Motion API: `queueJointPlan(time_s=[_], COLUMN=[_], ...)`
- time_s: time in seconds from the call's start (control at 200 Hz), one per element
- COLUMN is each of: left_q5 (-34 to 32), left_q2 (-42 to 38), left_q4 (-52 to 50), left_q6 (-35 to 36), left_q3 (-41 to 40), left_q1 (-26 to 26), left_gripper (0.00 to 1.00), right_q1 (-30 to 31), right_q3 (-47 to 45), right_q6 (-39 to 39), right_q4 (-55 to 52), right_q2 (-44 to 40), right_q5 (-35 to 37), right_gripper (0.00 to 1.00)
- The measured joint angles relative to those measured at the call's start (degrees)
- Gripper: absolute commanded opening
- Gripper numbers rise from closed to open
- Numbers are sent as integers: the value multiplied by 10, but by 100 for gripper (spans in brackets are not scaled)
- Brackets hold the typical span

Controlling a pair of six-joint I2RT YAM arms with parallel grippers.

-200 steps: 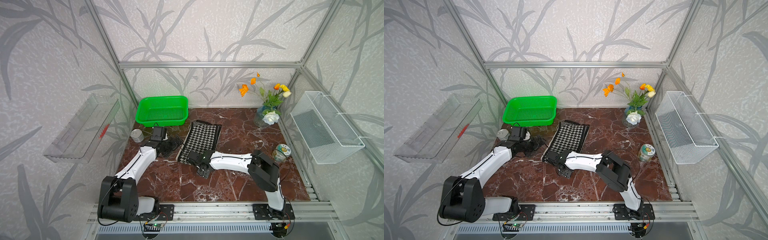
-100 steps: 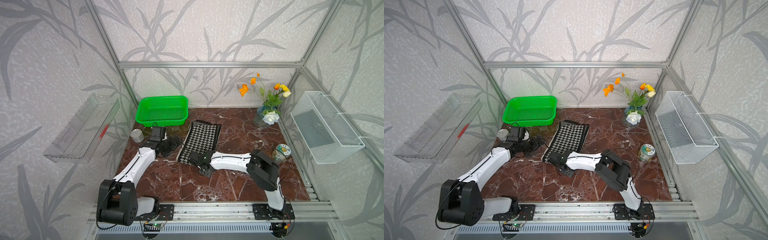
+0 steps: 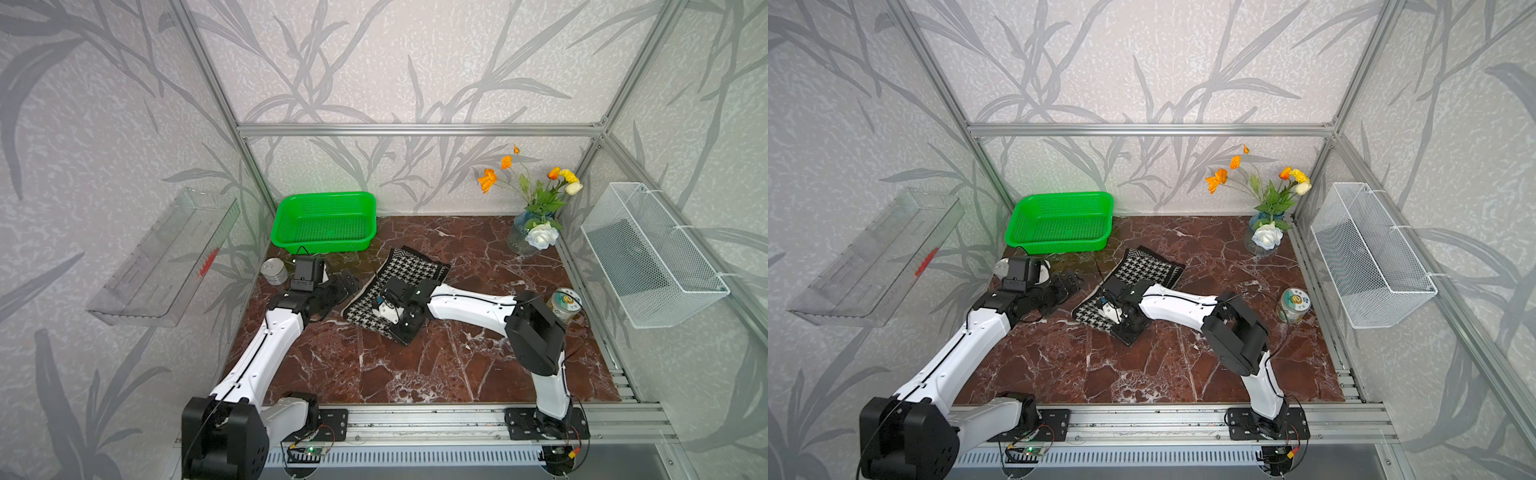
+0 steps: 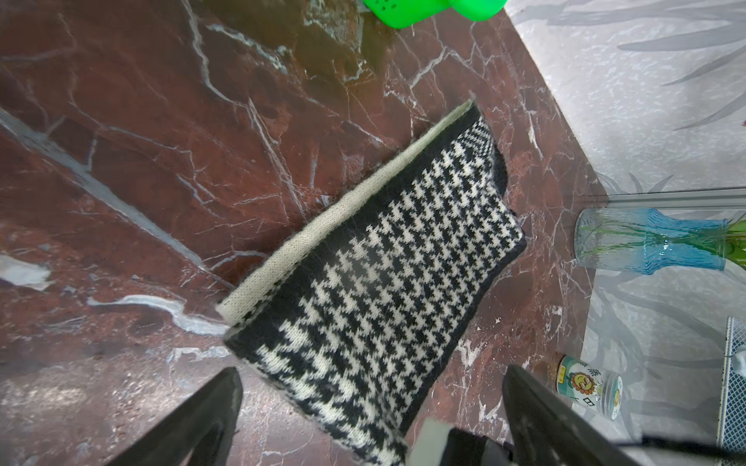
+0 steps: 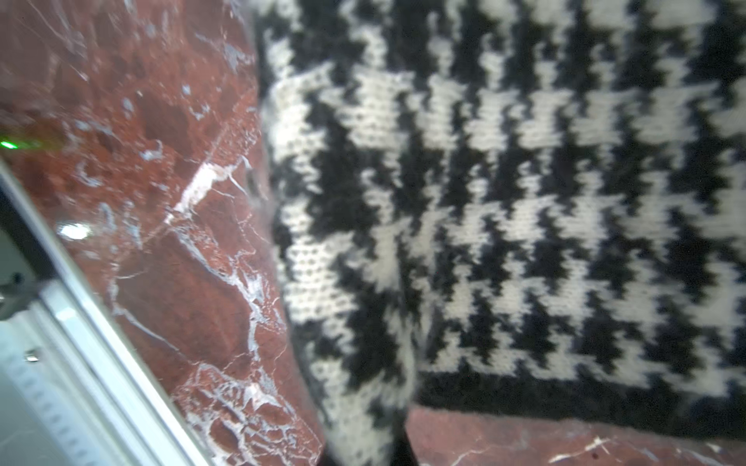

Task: Roll up the scarf and place it into the basket
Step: Roll the scarf at the center of the board.

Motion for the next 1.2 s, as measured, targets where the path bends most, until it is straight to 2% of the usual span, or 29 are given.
queueJointPlan(time_s=[0.23, 0.49, 0.785, 1.2], left_q5=[12, 38, 36, 49], left_q2=[-21, 36, 109, 263], left_q4=[41, 118, 203, 330], left_q6=[3, 2, -5, -40], left_q3=[-40, -52, -25, 17], left_q1=[0, -31, -108, -119], left_gripper=[99, 100, 99, 100], right_q1=[-109, -176, -215, -236], right_q3=[-72, -76, -76, -71], right_q6=[73, 117, 131, 120], right_q4=[87, 153, 183, 179], right_q2=[-34, -17, 63, 83], right_q5=[-193, -317, -371, -357], right_gripper=[0, 0, 0, 2])
